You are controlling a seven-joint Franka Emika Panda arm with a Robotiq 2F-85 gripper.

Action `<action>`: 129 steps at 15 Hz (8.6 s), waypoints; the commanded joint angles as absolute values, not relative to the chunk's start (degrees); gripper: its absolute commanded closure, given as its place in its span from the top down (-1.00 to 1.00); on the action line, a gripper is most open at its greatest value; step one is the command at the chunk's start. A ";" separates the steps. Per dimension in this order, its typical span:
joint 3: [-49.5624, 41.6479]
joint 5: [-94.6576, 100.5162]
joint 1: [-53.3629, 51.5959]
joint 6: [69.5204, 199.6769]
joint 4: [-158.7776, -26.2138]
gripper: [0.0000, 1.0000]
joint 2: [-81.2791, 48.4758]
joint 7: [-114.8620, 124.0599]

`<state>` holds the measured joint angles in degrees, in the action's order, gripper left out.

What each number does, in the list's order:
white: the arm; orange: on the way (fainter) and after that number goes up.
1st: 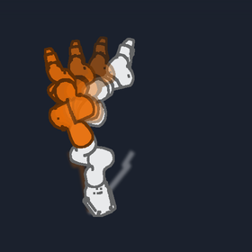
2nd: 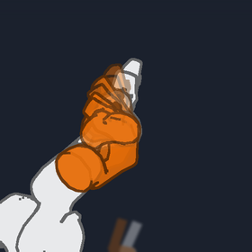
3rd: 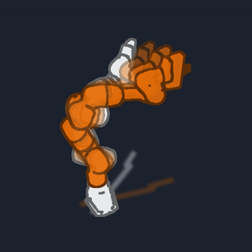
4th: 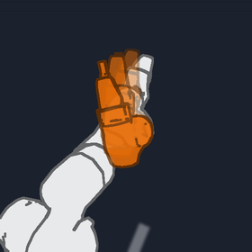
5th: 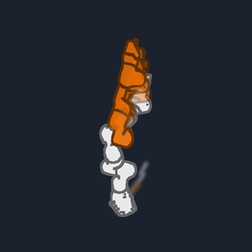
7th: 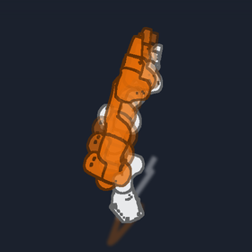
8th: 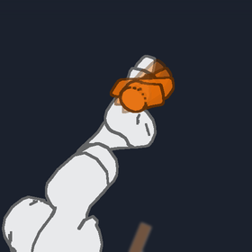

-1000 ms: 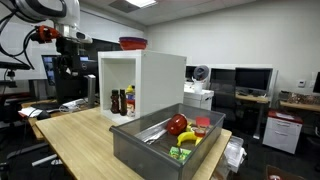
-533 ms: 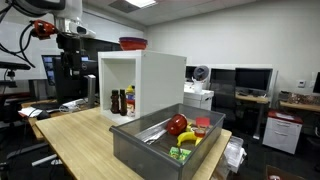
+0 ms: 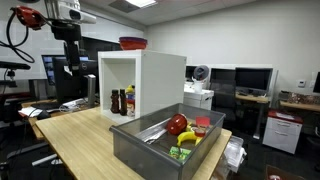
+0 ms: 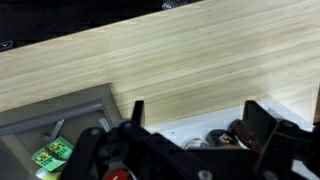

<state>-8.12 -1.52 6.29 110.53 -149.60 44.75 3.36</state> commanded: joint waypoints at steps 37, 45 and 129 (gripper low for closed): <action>-22.83 -9.47 14.64 107.88 -133.45 1.00 31.39 -1.20; -23.20 -8.46 16.67 106.67 -130.46 1.00 26.35 -0.26; -14.78 13.47 19.73 103.01 -75.42 1.00 -30.06 -14.31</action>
<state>-15.93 12.55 18.65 105.36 -78.46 -28.17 -10.69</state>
